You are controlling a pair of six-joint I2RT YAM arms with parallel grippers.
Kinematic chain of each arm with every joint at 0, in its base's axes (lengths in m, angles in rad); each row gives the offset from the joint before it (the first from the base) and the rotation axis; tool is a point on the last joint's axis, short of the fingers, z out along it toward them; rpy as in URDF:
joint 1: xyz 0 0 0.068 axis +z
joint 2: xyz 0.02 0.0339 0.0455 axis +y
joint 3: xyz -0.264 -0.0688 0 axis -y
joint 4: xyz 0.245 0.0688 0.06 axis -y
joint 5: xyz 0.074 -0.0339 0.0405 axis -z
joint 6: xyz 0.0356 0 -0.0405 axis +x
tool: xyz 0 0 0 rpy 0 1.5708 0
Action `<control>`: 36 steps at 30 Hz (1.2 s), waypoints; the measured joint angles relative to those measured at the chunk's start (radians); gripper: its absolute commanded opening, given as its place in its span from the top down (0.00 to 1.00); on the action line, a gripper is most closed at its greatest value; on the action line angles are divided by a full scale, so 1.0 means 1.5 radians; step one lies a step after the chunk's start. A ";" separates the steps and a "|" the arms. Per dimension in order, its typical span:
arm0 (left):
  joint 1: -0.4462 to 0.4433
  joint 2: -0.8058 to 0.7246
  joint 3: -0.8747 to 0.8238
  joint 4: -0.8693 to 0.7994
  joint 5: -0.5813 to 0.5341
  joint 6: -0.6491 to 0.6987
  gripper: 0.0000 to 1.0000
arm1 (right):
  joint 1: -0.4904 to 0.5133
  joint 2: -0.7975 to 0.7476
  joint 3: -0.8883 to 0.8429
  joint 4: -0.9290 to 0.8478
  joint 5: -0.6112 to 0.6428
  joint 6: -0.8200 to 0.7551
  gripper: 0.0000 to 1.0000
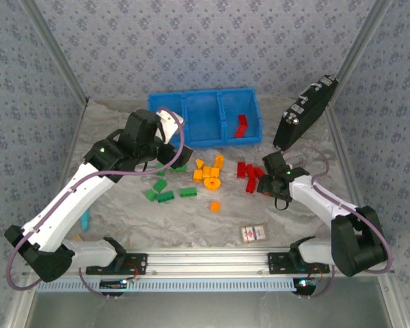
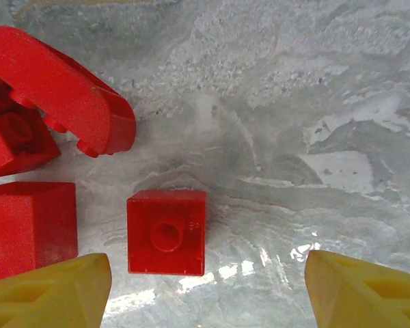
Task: Sort the legos into containers by color
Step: Pick up the lego from the middle-right of the table.
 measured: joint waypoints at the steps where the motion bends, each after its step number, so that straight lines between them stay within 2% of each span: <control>1: 0.000 0.000 0.000 0.000 0.000 0.000 0.00 | -0.001 0.004 -0.004 0.006 -0.002 0.001 0.24; 10: 0.000 0.024 0.000 0.001 0.000 0.000 0.00 | -0.007 0.065 -0.014 0.068 -0.018 0.000 0.25; 15: 0.000 0.039 0.001 0.001 0.000 0.000 0.00 | -0.011 0.099 -0.014 0.092 -0.021 -0.001 0.37; 26: 0.000 0.070 0.008 0.002 -0.005 0.002 0.00 | -0.020 0.105 -0.010 0.076 -0.004 -0.002 0.59; 36: 0.000 0.110 0.010 0.028 -0.020 0.018 0.00 | -0.022 0.116 0.009 0.055 -0.012 -0.030 0.68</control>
